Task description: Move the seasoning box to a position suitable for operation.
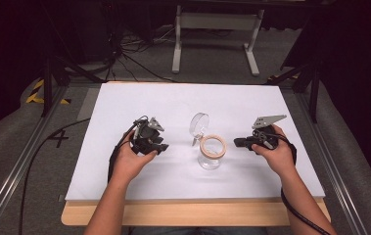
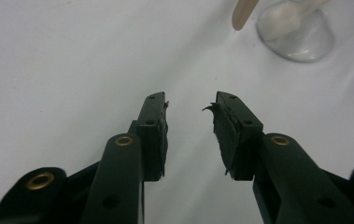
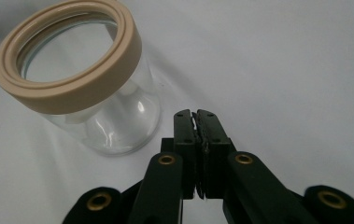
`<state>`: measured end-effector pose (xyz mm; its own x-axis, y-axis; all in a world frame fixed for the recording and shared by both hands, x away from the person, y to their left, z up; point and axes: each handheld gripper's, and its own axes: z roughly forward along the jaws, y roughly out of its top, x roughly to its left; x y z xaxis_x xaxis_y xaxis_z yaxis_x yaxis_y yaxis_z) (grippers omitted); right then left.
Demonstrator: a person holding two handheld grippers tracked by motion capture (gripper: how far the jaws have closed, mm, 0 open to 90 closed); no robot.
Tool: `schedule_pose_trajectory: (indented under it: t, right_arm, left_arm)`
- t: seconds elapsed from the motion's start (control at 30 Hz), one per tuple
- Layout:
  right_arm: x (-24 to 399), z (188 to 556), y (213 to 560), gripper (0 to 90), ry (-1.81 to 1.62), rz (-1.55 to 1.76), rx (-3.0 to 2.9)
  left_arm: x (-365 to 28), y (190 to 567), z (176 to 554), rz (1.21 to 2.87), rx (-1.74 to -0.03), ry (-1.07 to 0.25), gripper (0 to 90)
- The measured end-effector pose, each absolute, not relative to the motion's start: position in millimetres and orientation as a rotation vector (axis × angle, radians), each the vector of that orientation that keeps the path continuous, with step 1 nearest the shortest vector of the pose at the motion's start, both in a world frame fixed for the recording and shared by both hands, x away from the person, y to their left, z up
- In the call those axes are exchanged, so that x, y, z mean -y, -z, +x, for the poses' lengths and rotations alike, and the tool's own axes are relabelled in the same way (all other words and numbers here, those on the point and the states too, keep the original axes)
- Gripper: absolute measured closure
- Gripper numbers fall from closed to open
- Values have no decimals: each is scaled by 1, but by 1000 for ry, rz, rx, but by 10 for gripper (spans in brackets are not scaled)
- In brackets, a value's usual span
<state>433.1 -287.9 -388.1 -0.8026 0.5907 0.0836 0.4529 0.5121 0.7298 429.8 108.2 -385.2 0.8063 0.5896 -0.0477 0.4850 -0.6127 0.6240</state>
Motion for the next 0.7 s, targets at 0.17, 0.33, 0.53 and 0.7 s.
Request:
schedule_pose_trajectory:
  t: [0.17,0.33,0.53,0.7]
  right_arm:
    - [289,434,388,888,-1162,895,-2582]
    - [288,433,388,892,-1162,891,-2583]
    - [285,432,389,893,-1165,888,-2596]
    - [283,434,391,894,-1184,889,-2596]
  left_arm:
    - [-113,378,427,2313,-799,-210,682]
    - [-115,375,426,2316,-800,-200,676]
    - [-117,372,424,2303,-800,-192,667]
    - [-116,366,421,2311,-792,-193,667]
